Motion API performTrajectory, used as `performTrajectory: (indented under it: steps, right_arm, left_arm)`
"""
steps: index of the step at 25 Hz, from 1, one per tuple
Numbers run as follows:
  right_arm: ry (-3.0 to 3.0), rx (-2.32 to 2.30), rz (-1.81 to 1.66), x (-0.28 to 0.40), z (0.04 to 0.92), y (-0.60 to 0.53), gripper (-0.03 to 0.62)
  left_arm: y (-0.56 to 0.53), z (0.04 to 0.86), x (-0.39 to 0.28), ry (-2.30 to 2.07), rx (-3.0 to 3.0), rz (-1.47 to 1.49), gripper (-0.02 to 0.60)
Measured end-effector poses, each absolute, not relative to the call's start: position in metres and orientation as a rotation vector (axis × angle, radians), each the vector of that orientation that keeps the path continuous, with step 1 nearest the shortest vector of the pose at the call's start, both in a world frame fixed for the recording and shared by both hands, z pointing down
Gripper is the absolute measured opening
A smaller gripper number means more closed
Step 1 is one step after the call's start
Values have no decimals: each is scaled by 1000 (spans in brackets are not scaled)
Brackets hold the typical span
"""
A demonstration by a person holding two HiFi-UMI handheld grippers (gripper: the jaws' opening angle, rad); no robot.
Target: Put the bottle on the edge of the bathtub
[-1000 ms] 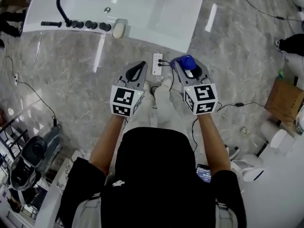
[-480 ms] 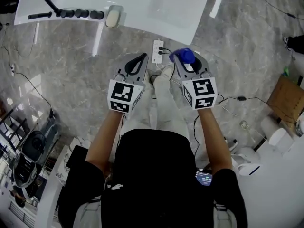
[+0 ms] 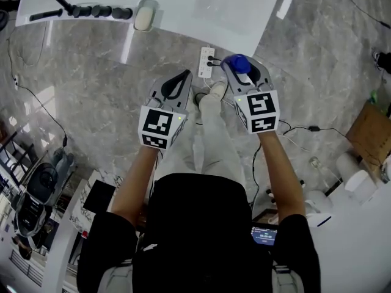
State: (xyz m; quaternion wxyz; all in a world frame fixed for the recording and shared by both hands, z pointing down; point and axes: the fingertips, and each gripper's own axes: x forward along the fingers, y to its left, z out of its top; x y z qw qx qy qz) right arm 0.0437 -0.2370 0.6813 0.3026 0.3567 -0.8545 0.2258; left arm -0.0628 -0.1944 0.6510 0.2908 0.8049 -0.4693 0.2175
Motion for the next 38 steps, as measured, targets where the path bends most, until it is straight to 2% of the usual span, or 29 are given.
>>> performTrajectory:
  steps: [16, 38]
  right_arm:
    - [-2289, 951, 479, 28, 716, -298, 163]
    - [-2311, 1015, 361, 19, 741, -304, 164]
  left_arm:
    - [-203, 673, -71, -1292, 2101, 587, 11]
    - [-182, 702, -77, -1254, 2067, 642, 11]
